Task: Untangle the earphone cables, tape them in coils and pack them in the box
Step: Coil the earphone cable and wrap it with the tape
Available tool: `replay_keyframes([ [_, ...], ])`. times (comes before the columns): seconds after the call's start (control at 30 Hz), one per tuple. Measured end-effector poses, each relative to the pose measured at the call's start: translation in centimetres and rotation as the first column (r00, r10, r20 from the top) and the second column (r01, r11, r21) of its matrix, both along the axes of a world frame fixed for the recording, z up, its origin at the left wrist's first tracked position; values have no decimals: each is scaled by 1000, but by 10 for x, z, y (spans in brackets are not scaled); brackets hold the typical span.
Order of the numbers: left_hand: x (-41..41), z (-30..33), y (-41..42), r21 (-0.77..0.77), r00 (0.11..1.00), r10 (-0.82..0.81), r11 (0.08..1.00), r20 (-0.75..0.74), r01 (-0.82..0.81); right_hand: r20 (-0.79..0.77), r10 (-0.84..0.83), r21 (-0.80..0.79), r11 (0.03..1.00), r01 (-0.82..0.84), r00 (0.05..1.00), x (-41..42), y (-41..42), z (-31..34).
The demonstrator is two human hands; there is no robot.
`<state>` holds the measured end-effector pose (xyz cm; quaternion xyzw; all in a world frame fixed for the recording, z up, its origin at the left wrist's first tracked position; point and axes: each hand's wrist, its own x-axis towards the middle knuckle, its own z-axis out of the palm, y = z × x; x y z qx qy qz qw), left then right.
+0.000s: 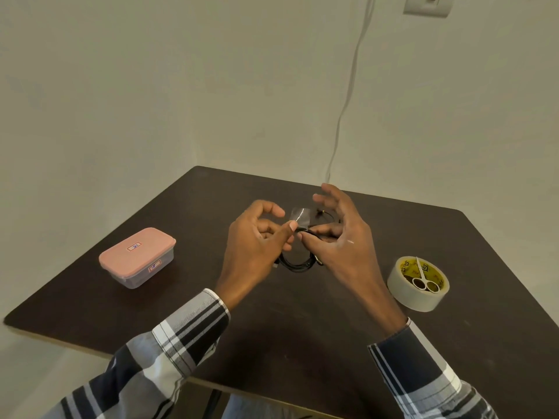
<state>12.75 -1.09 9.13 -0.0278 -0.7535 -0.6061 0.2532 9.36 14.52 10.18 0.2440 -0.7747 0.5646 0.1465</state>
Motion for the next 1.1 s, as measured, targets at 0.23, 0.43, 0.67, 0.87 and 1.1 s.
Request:
replay_keyframes([
  [0.23,2,-6,3,-154,987,29,987,-159,-54,-9,-76,176,982,76,997,1,0,1],
  [0.43,1,-5,3,-251,966,10,965,-257,-77,-387,-117,329,909,256,914,9,-3,2],
  [0.67,0,-5,-2,-297,945,19,947,-326,-122,-601,-114,183,944,275,791,1,-1,-4],
  [0.87,-2,-6,-7,-394,925,-9,906,-380,-153,-633,-127,171,939,299,764,-2,1,-9],
  [1.1,-2,-6,-13,-585,942,-56,795,-331,-158,-498,-81,362,885,292,864,-2,1,-7],
])
